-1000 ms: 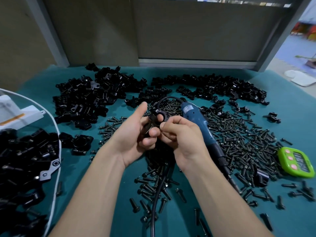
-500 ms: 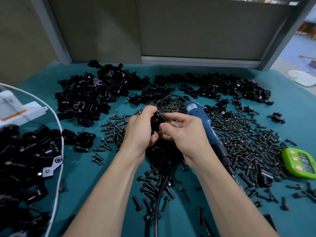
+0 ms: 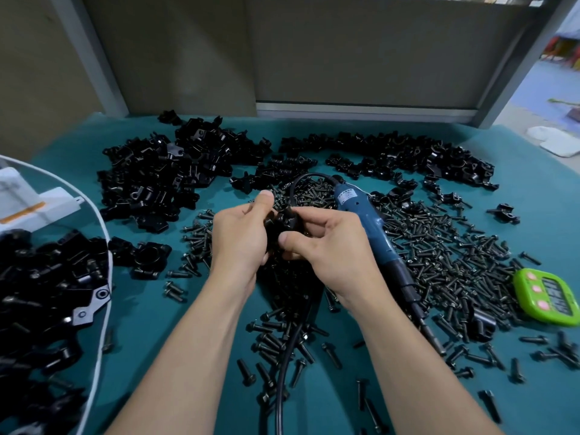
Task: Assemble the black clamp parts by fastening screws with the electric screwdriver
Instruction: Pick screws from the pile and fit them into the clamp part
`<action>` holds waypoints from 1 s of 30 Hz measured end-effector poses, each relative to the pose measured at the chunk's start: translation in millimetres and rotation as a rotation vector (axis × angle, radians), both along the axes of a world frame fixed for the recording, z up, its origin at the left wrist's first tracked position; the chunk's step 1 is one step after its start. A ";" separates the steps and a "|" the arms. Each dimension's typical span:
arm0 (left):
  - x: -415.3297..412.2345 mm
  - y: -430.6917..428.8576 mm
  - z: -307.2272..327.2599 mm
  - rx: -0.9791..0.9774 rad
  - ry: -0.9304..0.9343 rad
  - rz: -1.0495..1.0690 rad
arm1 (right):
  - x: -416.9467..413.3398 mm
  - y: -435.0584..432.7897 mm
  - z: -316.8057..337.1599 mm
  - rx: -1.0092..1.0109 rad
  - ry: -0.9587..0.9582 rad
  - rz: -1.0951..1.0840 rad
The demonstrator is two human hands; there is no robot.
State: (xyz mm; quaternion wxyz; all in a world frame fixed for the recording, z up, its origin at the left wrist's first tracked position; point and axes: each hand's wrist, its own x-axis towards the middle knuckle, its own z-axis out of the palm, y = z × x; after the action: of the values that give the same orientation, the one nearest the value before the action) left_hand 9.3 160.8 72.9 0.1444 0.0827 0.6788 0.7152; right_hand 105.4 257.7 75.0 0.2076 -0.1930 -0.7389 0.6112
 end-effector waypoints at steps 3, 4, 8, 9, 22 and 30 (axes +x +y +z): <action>-2.4 -2.5 -2.0 -0.011 0.009 -0.022 | 2.1 1.3 4.2 0.108 -0.011 0.058; -2.8 -3.9 -1.2 -0.003 -0.012 -0.060 | 3.1 1.1 6.2 0.144 -0.007 0.064; -5.5 -6.4 -0.4 0.026 -0.055 -0.087 | 7.4 -0.8 10.7 0.275 0.024 0.092; -5.3 -5.3 -0.5 0.019 -0.046 -0.052 | 7.9 -1.9 10.9 0.305 0.026 0.090; 7.5 -1.0 7.6 0.257 -0.123 -0.363 | 7.7 1.7 9.1 0.226 0.001 -0.152; -8.6 -12.8 3.2 0.194 -0.142 -0.473 | 10.7 2.1 6.3 0.316 -0.091 -0.097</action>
State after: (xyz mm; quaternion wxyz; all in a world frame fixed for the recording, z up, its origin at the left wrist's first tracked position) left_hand 0.8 148.0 76.2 0.3461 0.2019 0.5570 0.7274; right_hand 116.1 259.8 81.3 0.2309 -0.2211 -0.8243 0.4672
